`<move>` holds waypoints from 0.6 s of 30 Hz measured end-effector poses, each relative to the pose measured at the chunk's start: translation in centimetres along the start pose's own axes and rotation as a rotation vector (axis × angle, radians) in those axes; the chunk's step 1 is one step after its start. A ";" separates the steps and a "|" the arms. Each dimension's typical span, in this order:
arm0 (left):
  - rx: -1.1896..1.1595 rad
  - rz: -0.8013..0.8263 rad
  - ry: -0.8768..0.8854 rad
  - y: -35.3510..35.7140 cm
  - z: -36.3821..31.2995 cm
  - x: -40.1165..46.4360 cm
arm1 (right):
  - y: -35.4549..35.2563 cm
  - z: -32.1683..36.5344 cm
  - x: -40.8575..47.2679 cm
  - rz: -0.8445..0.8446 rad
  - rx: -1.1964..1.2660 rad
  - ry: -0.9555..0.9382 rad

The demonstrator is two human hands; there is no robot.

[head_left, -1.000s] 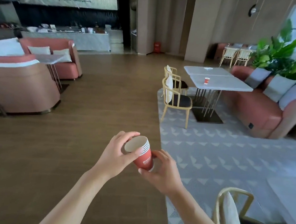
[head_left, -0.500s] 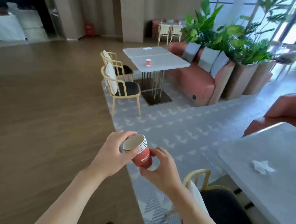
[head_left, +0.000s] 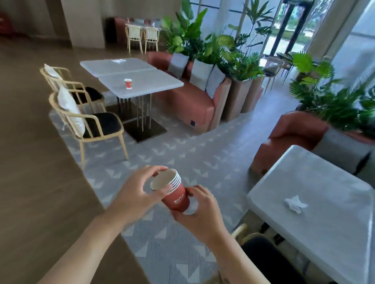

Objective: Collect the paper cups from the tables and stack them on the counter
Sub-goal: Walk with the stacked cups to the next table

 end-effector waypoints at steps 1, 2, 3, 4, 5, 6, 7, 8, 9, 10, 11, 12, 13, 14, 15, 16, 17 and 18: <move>-0.010 0.002 0.005 -0.6 0.6 0.5 | 0.6 0.4 0.6 -0.002 -0.009 0.001; -0.018 0.003 0.008 -1.3 1.2 0.9 | 1.3 0.8 1.2 0.000 -0.020 0.001; -0.023 0.003 0.008 -1.9 1.8 1.2 | 1.9 1.2 1.8 0.004 -0.030 -0.001; -0.027 -0.001 0.008 -2.4 2.4 1.4 | 2.5 1.6 2.3 0.011 -0.038 -0.005; -0.031 -0.008 0.005 -3.0 3.0 1.6 | 3.1 2.0 2.9 0.020 -0.043 -0.012; -0.034 -0.018 0.001 -3.6 3.5 1.8 | 3.6 2.3 3.4 0.030 -0.047 -0.021; -0.037 -0.028 -0.003 -4.2 4.0 2.0 | 4.2 2.7 4.0 0.037 -0.050 -0.031; -0.040 -0.038 -0.006 -4.8 4.5 2.2 | 4.7 3.1 4.6 0.042 -0.053 -0.041; -0.043 -0.049 -0.009 -5.3 4.9 2.5 | 5.1 3.3 5.3 0.047 -0.056 -0.050; -0.047 -0.059 -0.011 -5.8 5.2 2.7 | 5.6 3.5 5.9 0.054 -0.062 -0.056; -0.051 -0.067 -0.012 -6.2 5.6 3.0 | 6.0 3.6 6.5 0.063 -0.068 -0.058; -0.056 -0.069 -0.017 -6.6 5.9 3.3 | 6.3 3.6 7.1 0.072 -0.070 -0.057; -0.062 -0.067 -0.025 -6.9 6.3 3.6 | 6.6 3.7 7.6 0.079 -0.066 -0.057; -0.068 -0.064 -0.033 -7.1 6.6 3.9 | 7.0 3.6 8.1 0.084 -0.058 -0.059; -0.073 -0.063 -0.042 -7.2 6.9 4.2 | 7.3 3.6 8.7 0.087 -0.050 -0.061; -0.075 -0.067 -0.051 -7.4 7.1 4.5 | 7.6 3.5 9.3 0.091 -0.045 -0.064; -0.075 -0.072 -0.058 -7.6 7.4 4.8 | 7.9 3.4 9.9 0.096 -0.041 -0.069; -0.072 -0.078 -0.063 -7.7 7.5 5.2 | 8.2 3.3 10.6 0.102 -0.037 -0.075</move>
Point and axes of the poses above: each hand's wrist, its own x-axis towards the middle knuckle, its own y-axis out of the palm, z = x × y, the point moved 3 cm from there along x, towards the middle knuckle, and after that the axes turned 3 degrees about x, right-handed, at the moved point
